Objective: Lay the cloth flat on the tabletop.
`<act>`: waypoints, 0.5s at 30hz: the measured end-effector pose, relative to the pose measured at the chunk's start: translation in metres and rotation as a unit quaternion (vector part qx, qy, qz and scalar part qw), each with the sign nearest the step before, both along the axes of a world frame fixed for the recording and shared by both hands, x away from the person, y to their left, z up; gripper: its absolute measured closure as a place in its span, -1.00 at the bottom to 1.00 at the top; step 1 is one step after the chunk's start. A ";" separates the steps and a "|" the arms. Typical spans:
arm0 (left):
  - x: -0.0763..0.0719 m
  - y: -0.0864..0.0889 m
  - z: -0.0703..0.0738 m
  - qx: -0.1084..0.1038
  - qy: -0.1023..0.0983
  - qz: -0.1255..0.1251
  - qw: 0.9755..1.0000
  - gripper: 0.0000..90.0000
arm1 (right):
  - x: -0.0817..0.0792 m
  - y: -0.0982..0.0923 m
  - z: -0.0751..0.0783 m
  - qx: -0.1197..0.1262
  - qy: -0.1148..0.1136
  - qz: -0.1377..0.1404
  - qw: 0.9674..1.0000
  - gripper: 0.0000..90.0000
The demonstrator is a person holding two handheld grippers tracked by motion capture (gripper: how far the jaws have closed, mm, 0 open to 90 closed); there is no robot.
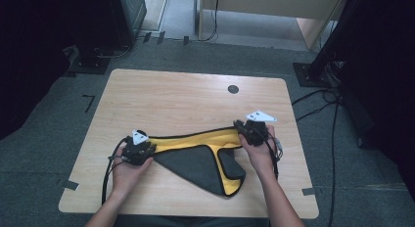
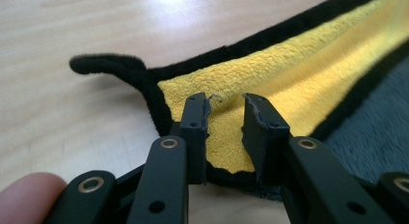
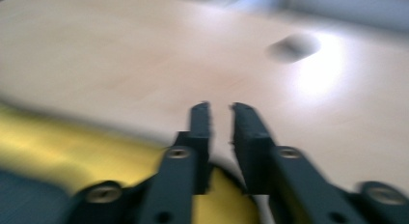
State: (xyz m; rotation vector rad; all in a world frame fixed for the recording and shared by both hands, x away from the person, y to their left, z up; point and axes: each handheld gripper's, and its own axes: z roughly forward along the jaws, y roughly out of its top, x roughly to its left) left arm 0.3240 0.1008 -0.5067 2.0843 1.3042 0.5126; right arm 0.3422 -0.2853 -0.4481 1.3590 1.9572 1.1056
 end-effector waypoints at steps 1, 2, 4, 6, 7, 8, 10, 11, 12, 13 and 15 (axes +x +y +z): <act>0.015 -0.001 0.000 0.005 -0.003 0.010 1.000 0.59 | 0.014 -0.005 0.005 -0.007 -0.021 -0.063 0.998 0.49; 0.015 -0.001 0.000 0.005 -0.003 0.010 1.000 0.58 | 0.014 -0.005 0.005 -0.007 -0.021 -0.063 0.998 0.49; 0.038 -0.004 -0.001 0.013 -0.016 0.029 0.999 0.56 | 0.020 -0.006 0.005 0.074 0.018 -0.040 0.996 0.34; 0.051 -0.006 -0.002 0.015 -0.020 0.042 0.999 0.54 | 0.011 0.005 0.002 0.059 0.032 0.001 0.998 0.32; 0.055 -0.007 -0.001 0.017 -0.017 0.049 0.999 0.50 | 0.003 0.014 -0.001 0.042 0.036 0.027 0.998 0.30; 0.055 -0.007 -0.001 0.017 -0.017 0.049 0.999 0.44 | 0.003 0.014 -0.001 0.042 0.036 0.027 0.998 0.30; 0.051 -0.014 0.002 0.006 -0.023 0.054 0.998 0.36 | -0.017 0.026 -0.007 0.035 0.057 0.058 0.996 0.20; 0.051 -0.014 0.002 0.006 -0.023 0.054 0.998 0.32 | -0.022 0.028 -0.009 0.034 0.064 0.065 0.995 0.16; 0.039 -0.023 0.006 -0.010 -0.033 0.031 0.999 0.30 | -0.028 0.029 -0.011 0.029 0.070 0.069 0.995 0.14; 0.031 -0.030 0.008 -0.016 -0.040 0.012 0.999 0.28 | -0.031 0.029 -0.013 0.025 0.070 0.074 0.995 0.12; 0.016 -0.050 0.012 -0.031 -0.050 -0.036 0.998 0.23 | -0.038 0.026 -0.020 0.005 0.070 0.074 0.995 0.09</act>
